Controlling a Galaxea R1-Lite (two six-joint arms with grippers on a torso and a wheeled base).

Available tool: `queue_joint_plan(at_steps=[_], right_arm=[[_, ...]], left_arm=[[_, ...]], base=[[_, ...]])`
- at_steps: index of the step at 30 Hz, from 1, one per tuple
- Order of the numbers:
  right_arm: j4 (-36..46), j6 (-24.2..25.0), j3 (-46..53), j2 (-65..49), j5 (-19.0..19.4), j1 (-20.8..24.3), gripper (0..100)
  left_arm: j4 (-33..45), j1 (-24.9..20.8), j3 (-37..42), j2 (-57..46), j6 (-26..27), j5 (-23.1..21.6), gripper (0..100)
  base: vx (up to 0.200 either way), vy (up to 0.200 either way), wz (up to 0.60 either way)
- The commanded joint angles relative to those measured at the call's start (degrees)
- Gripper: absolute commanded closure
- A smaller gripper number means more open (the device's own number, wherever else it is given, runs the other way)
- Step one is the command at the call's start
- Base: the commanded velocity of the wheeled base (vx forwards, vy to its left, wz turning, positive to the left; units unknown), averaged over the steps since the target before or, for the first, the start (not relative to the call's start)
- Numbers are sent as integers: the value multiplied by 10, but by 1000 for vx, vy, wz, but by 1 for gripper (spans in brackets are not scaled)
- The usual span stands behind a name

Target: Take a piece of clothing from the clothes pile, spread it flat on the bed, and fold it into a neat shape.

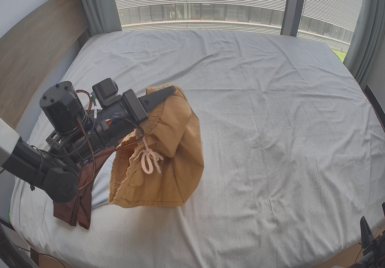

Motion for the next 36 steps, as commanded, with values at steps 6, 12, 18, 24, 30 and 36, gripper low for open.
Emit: queue_joint_plan(at_steps=[6, 12, 18, 24, 30, 36], right_arm=[[0, 0, 10, -9, 0, 0, 0], [0, 0, 10, -9, 0, 0, 0], [0, 0, 10, -9, 0, 0, 0], [0, 0, 10, -9, 0, 0, 0], [0, 0, 10, -9, 0, 0, 0], [0, 0, 10, -9, 0, 0, 0]], left_arm=[[2, -33, -38, 10, -5, 2, 100], [-6, -60, -57, 12, -18, 1, 100], [-25, -80, -73, 9, -66, 0, 100], [-26, -95, -106, 12, -72, 0, 100], [-26, -117, -143, 6, -109, 2, 100], [-24, -135, -173, 6, -130, 15, 100]], base=[[0, 0, 0], [0, 0, 0], [0, 0, 0], [0, 0, 0], [0, 0, 0], [0, 0, 0]])
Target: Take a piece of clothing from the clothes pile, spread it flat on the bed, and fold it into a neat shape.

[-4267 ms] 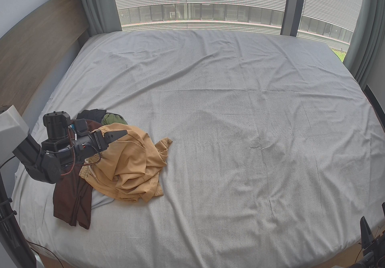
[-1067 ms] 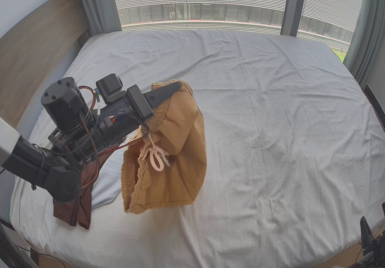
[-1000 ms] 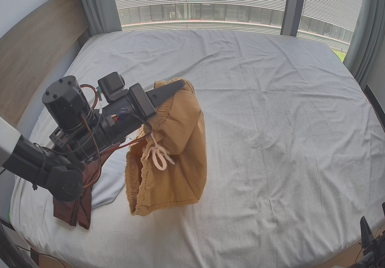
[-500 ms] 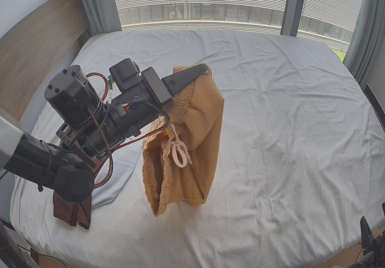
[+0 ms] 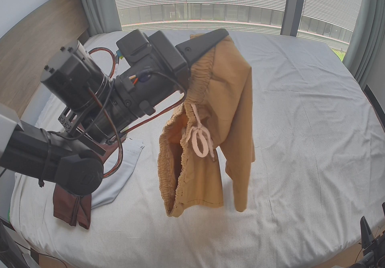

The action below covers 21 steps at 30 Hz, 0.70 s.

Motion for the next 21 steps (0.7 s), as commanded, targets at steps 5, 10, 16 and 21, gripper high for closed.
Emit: queue_joint_plan(at_steps=[5, 10, 16, 21], right_arm=[[0, 0, 10, -9, 0, 0, 0], [0, 0, 10, -9, 0, 0, 0], [0, 0, 10, -9, 0, 0, 0], [0, 0, 10, -9, 0, 0, 0]], left_arm=[[0, -9, -25, -4, -41, 14, 100], [0, 16, -10, 5, -52, 17, 100], [-24, 50, 23, 33, -49, 21, 100], [-78, 76, 43, 58, -47, 19, 100]], base=[[0, 0, 0], [0, 0, 0], [0, 0, 0], [0, 0, 0]])
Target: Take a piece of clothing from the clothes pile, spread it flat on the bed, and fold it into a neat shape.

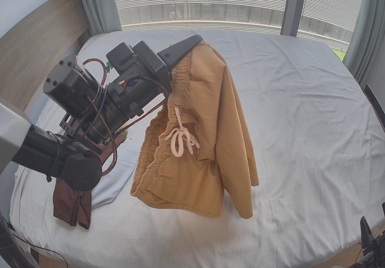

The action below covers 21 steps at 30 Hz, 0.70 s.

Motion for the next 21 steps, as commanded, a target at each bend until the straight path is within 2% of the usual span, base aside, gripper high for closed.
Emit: queue_joint_plan(at_steps=[1, 6, 17, 21], right_arm=[[0, 0, 10, -9, 0, 0, 0], [0, 0, 10, -9, 0, 0, 0], [0, 0, 10, -9, 0, 1, 0], [0, -2, 10, -9, 0, 0, 0]], left_arm=[[-23, 27, 25, 30, 1, -1, 100], [-45, 37, 44, 42, 24, -2, 100], [-52, 40, 71, 46, 138, -2, 100], [-52, 60, 72, 30, 143, -6, 100]], base=[[0, 0, 0], [0, 0, 0], [0, 0, 0], [0, 0, 0]])
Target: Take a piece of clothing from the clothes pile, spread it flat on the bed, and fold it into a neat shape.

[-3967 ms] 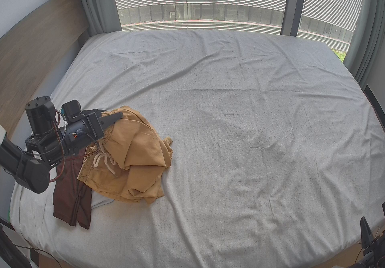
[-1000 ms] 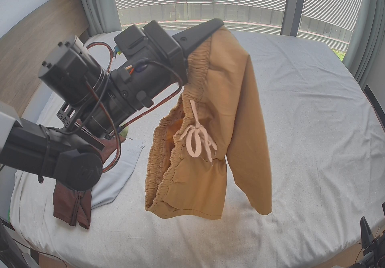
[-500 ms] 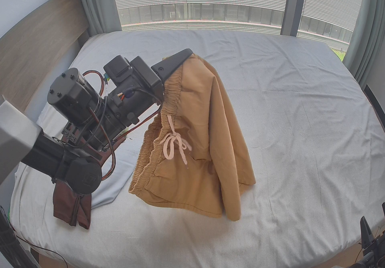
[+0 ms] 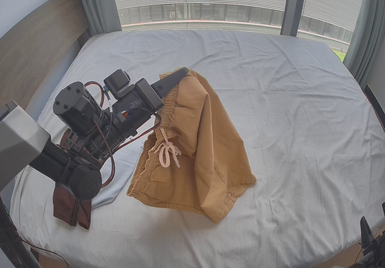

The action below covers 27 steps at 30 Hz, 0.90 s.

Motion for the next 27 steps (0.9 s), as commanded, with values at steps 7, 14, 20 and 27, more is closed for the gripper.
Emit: queue_joint_plan(at_steps=[7, 14, 20, 27], right_arm=[[0, 3, 10, -9, 1, 0, 0], [-16, 2, 10, -9, 3, 1, 0], [-70, 1, -68, 31, 10, 4, 0], [-65, 39, -112, 182, 52, 96, 0]], left_arm=[[0, 18, 8, -40, -4, -4, 100], [0, 19, 1, -46, -4, -5, 100], [0, 19, -13, -44, -5, -1, 100], [0, 19, -13, -41, -4, 0, 100]], base=[[0, 0, 0], [0, 0, 0], [0, 0, 0], [0, 0, 0]])
